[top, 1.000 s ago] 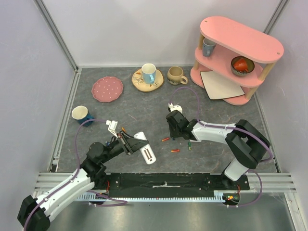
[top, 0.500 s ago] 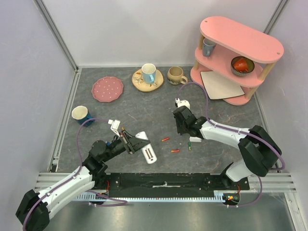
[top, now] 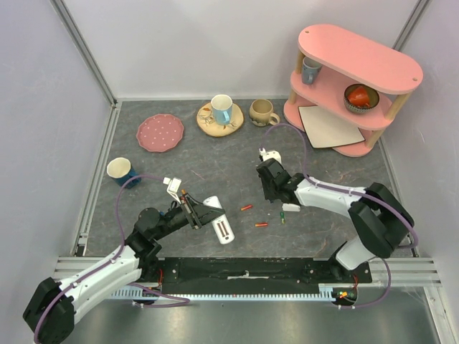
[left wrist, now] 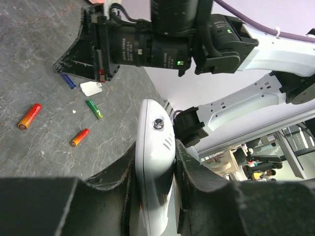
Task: Load the batteries into the remote control
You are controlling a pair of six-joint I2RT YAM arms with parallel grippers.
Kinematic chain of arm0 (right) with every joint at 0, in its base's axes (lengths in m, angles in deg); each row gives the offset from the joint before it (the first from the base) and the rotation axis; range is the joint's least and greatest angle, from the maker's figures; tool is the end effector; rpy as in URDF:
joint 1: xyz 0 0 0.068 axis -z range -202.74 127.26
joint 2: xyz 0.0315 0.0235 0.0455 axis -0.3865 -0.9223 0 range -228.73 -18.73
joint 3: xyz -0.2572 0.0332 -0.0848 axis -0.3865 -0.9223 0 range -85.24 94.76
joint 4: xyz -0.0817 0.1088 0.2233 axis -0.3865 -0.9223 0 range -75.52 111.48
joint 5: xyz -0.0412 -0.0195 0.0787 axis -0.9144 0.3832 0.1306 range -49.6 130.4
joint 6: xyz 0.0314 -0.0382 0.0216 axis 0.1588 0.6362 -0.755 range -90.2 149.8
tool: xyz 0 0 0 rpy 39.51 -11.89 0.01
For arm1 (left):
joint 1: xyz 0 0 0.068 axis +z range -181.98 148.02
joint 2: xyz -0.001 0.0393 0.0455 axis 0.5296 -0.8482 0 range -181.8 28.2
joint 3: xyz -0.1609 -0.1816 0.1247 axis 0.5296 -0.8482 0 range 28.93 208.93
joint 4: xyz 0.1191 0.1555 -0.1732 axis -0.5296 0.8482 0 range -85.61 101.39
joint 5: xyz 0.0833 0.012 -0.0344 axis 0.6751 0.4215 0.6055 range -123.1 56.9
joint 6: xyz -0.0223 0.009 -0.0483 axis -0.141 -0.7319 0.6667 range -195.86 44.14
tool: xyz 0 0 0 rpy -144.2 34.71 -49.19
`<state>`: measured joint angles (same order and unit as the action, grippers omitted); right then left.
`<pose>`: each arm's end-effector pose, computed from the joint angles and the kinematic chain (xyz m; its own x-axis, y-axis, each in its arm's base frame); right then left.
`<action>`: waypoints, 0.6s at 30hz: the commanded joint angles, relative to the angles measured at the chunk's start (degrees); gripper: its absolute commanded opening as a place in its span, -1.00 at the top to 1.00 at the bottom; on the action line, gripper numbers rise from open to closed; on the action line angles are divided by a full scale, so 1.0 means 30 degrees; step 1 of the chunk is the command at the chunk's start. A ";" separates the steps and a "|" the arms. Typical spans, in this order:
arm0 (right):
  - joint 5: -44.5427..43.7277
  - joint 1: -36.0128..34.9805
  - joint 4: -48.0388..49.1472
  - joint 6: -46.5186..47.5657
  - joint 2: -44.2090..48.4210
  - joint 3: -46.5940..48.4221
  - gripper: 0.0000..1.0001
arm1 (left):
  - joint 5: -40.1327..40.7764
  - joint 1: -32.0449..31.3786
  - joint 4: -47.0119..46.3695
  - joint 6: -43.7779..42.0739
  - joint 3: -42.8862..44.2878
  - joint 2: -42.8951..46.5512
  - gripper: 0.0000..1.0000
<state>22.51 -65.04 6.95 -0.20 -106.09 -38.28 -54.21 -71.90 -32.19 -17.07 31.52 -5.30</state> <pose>0.2258 0.1906 0.1758 -0.7791 -0.0658 -0.6234 -0.1390 0.9878 0.0695 0.1049 -0.1046 0.1954 -0.7078 -0.4481 -0.5461 0.5175 0.1974 -0.8326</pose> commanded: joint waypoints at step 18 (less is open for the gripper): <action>0.0659 0.0390 -0.0080 0.0302 -0.1353 0.0842 0.07 | 0.0062 0.0094 0.0474 -0.1050 -0.0570 0.0706 0.96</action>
<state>23.04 -64.08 7.15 0.67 -112.93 -35.51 -53.86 -71.90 -29.61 -17.51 31.52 -3.51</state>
